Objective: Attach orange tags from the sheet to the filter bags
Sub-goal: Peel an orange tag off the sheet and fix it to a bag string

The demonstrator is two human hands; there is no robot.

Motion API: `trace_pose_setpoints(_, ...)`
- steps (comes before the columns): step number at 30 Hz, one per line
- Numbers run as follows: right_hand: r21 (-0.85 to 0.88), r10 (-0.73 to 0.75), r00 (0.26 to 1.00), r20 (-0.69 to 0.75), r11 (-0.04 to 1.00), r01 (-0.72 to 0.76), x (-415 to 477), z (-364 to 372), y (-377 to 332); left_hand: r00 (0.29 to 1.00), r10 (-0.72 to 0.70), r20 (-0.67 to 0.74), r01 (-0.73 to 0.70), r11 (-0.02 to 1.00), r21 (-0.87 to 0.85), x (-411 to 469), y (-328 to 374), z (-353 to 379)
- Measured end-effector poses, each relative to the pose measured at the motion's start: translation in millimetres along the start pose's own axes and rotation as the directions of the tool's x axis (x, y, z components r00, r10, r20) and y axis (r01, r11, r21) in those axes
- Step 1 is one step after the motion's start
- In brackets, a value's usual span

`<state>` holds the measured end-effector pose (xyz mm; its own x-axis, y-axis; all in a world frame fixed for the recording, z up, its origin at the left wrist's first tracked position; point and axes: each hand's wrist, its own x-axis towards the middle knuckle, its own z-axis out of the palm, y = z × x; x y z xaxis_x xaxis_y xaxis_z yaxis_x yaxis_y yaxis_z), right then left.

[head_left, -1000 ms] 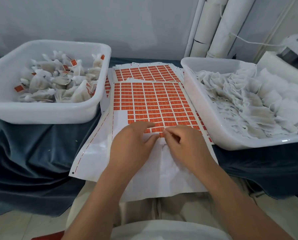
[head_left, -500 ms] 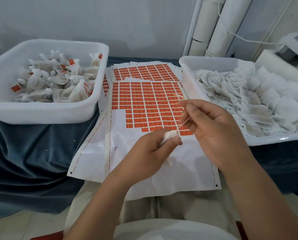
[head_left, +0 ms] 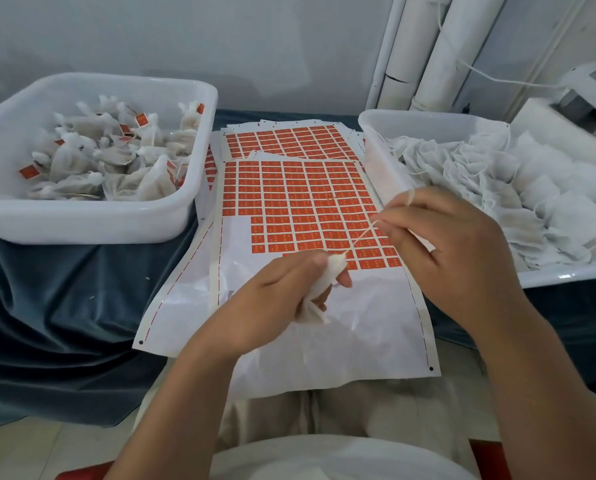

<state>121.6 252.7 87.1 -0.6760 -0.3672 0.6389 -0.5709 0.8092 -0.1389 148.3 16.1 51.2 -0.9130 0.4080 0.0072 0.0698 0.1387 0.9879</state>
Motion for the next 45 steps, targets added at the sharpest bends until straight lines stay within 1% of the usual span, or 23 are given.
trace_pose_setpoints(2, 0.003, 0.036, 0.998, -0.041, 0.999, -0.036, 0, 4, -3, 0.997, 0.058, 0.049, -0.06, 0.997, 0.047, 0, 2, -1)
trace_pose_setpoints(5, 0.063, 0.074, 0.997, -0.021, 0.995, -0.072, 0, 9, -10, 0.991, 0.117, 0.059, -0.117, 0.993, -0.003, 2, 2, -1)
trace_pose_setpoints(7, 0.13, 0.096, 0.995, 0.031, 0.987, -0.099, -1, 11, -16, 0.985, 0.169, 0.01, -0.168, 0.983, -0.072, 3, 0, 1)
trace_pose_setpoints(10, 0.194, 0.128, 0.98, 0.155, 0.968, -0.157, -2, 15, -25, 0.968, 0.221, -0.115, -0.238, 0.958, -0.16, 6, -1, 5)
trace_pose_setpoints(12, 0.247, 0.135, 0.965, 0.226, 0.95, -0.191, -4, 19, -32, 0.958, 0.242, -0.152, -0.268, 0.946, -0.183, 7, 0, 6)
trace_pose_setpoints(14, 0.295, 0.107, 0.962, 0.25, 0.938, -0.18, -6, 22, -39, 0.951, 0.261, -0.168, -0.289, 0.941, -0.176, 5, -1, 6)
trace_pose_setpoints(17, 0.319, 0.085, 0.955, 0.285, 0.931, -0.178, -6, 24, -43, 0.945, 0.238, -0.225, -0.28, 0.944, -0.175, 3, 2, 8)
trace_pose_setpoints(20, 0.326, 0.07, 0.922, 0.382, 0.923, -0.205, -5, 21, -40, 0.924, 0.228, -0.306, -0.281, 0.949, -0.141, 3, 2, 7)
trace_pose_setpoints(23, 0.332, 0.142, 0.917, 0.373, 0.903, -0.275, -5, 18, -39, 0.905, 0.231, -0.357, -0.277, 0.957, -0.084, 5, 1, 6)
trace_pose_setpoints(25, 0.348, 0.194, 0.926, 0.324, 0.886, -0.308, -6, 20, -41, 0.921, 0.207, -0.331, -0.251, 0.963, -0.094, 6, 0, 4)
trace_pose_setpoints(28, 0.354, 0.239, 0.935, 0.261, 0.878, -0.323, -7, 23, -45, 0.966, 0.18, -0.185, -0.209, 0.966, -0.153, 8, -6, 3)
trace_pose_setpoints(30, 0.383, 0.267, 0.937, 0.224, 0.86, -0.336, -8, 24, -46, 0.975, 0.174, -0.141, -0.199, 0.961, -0.191, 8, -8, 3)
trace_pose_setpoints(33, 0.459, 0.283, 0.932, 0.225, 0.813, -0.358, -7, 25, -48, 0.972, 0.148, -0.185, -0.186, 0.959, -0.212, 6, -5, 6)
trace_pose_setpoints(35, 0.468, 0.273, 0.923, 0.273, 0.801, -0.375, -6, 24, -48, 0.962, 0.124, -0.242, -0.178, 0.96, -0.217, 6, -6, 6)
trace_pose_setpoints(37, 0.445, 0.256, 0.907, 0.333, 0.806, -0.391, -6, 23, -47, 0.95, 0.106, -0.294, -0.171, 0.964, -0.203, 7, -7, 6)
trace_pose_setpoints(40, 0.404, 0.244, 0.891, 0.382, 0.823, -0.398, -6, 20, -46, 0.94, 0.095, -0.327, -0.16, 0.971, -0.18, 6, -6, 9)
trace_pose_setpoints(43, 0.332, 0.243, 0.9, 0.361, 0.869, -0.368, -6, 16, -49, 0.927, 0.082, -0.365, -0.146, 0.978, -0.152, 6, -2, 13)
trace_pose_setpoints(45, 0.228, 0.229, 0.911, 0.343, 0.92, -0.318, -6, 13, -51, 0.91, 0.094, -0.403, -0.131, 0.989, -0.066, 7, -3, 14)
